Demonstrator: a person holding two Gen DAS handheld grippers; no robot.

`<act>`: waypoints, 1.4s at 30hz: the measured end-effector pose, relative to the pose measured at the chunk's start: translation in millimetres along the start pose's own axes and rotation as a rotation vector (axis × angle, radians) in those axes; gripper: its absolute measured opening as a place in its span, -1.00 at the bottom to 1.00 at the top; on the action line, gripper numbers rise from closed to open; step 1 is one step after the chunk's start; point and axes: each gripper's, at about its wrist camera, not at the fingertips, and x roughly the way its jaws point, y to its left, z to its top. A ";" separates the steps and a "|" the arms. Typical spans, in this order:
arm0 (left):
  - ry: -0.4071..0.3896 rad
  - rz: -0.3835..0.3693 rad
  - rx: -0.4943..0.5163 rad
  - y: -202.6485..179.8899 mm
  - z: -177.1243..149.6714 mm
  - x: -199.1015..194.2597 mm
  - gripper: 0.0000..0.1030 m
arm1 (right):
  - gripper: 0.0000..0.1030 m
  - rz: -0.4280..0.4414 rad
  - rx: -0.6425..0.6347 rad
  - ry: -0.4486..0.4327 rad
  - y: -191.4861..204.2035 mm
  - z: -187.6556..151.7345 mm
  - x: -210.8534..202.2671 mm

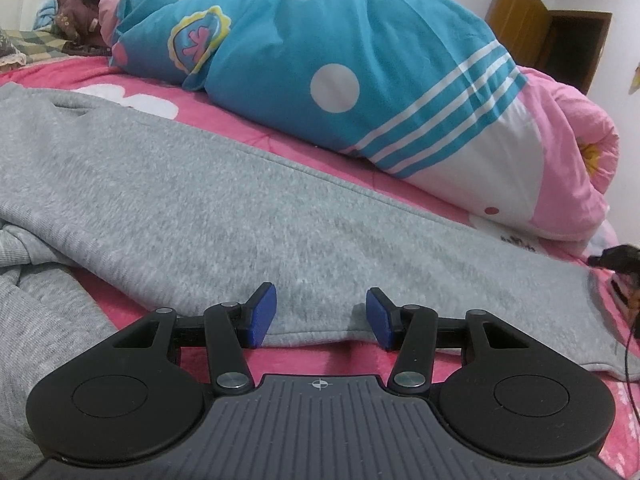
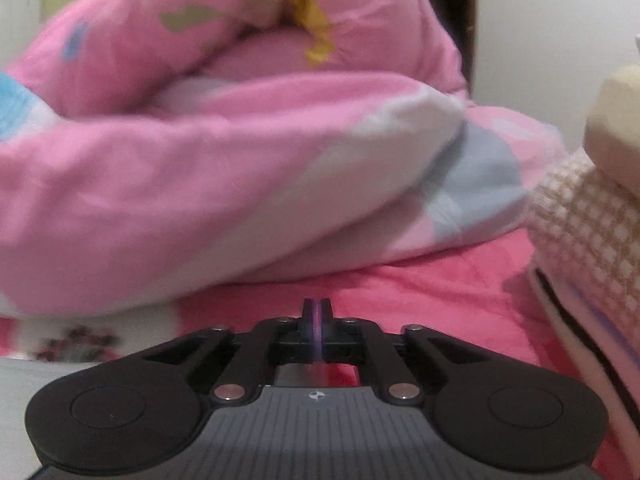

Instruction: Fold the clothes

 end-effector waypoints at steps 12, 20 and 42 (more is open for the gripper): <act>-0.003 -0.002 -0.001 0.6 -0.8 0.2 -0.04 | -0.28 0.239 0.343 0.164 -73.9 -33.4 -49.6; -0.008 -0.014 -0.016 3.6 -1.8 0.0 -0.04 | -0.07 0.237 0.425 0.300 -76.7 -74.7 -104.6; -0.016 -0.028 -0.044 8.7 -3.5 -2.3 -0.04 | -0.95 0.035 0.465 0.297 -81.7 -102.0 -157.8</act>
